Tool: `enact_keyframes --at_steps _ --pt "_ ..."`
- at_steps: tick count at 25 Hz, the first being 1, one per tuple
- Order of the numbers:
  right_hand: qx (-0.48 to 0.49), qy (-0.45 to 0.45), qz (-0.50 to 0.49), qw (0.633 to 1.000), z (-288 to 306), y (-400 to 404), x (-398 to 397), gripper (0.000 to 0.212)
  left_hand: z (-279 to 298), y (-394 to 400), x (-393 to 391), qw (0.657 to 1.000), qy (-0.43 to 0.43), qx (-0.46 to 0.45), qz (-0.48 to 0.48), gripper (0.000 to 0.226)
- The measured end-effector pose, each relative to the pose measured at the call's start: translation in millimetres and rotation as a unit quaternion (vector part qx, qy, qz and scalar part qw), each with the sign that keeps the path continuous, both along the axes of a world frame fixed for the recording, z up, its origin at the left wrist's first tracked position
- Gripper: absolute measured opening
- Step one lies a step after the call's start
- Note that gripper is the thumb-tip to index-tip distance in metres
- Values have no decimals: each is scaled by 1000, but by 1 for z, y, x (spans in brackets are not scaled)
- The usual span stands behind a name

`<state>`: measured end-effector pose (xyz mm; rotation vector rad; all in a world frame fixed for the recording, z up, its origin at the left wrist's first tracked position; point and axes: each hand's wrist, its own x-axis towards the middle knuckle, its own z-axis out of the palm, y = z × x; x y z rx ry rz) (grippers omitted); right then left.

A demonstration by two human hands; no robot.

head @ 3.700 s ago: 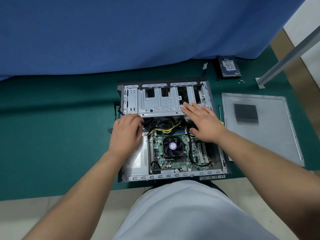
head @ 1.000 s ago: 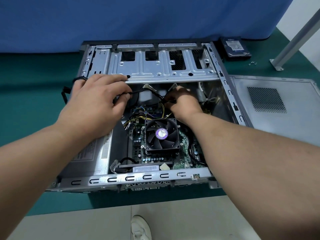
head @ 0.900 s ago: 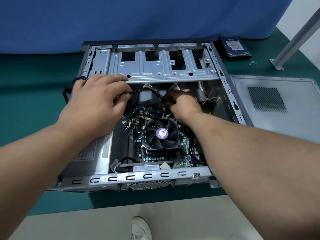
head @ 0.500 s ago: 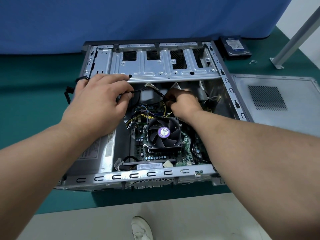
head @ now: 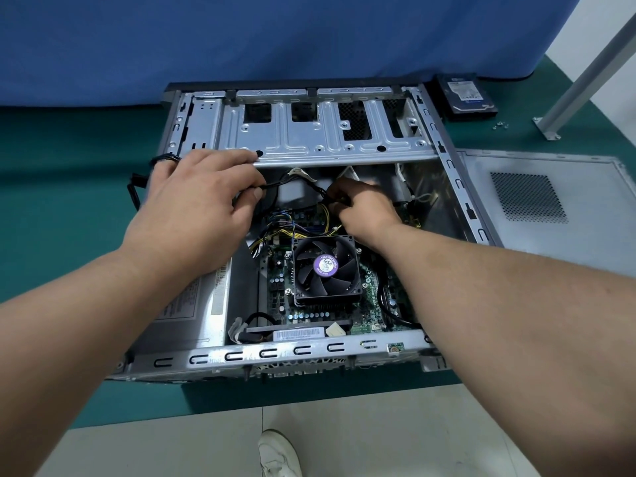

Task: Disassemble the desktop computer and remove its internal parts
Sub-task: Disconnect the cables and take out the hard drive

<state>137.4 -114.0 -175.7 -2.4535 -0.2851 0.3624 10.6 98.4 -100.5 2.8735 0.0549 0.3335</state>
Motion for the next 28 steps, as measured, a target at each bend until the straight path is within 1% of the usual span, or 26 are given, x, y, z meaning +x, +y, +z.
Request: enact_keyframes --at_steps 2,4,9,12,16,19,23,25,26,28 --pt "9 4 -5 1000 1 0 0 20 0 0 0 1000 2 4 -3 25" --pt "9 9 -10 1000 2 0 0 20 0 0 1 1000 3 3 -2 22" --pt "-15 3 -13 1000 1 2 1 21 -1 2 2 1000 2 0 -1 21" --pt "-19 5 -11 1000 1 3 1 22 -1 1 2 1000 1 0 -4 26" --pt "-6 -13 -7 1000 0 2 1 22 -1 1 2 1000 0 0 -7 33" --pt "-9 -19 6 1000 1 2 3 23 -1 1 2 1000 -1 -4 -8 31" --pt "-6 -1 5 1000 6 0 -3 22 -6 3 1 1000 -14 -6 -10 23" --pt "-4 2 1 1000 14 0 -6 26 -6 2 1 1000 -19 -3 -11 27" --pt "-13 -3 4 1000 19 -1 -7 25 -6 2 1 1000 -21 0 -12 28" --pt "-54 -13 12 998 33 -4 -12 9 -5 1 1 1000 -25 9 -9 25"
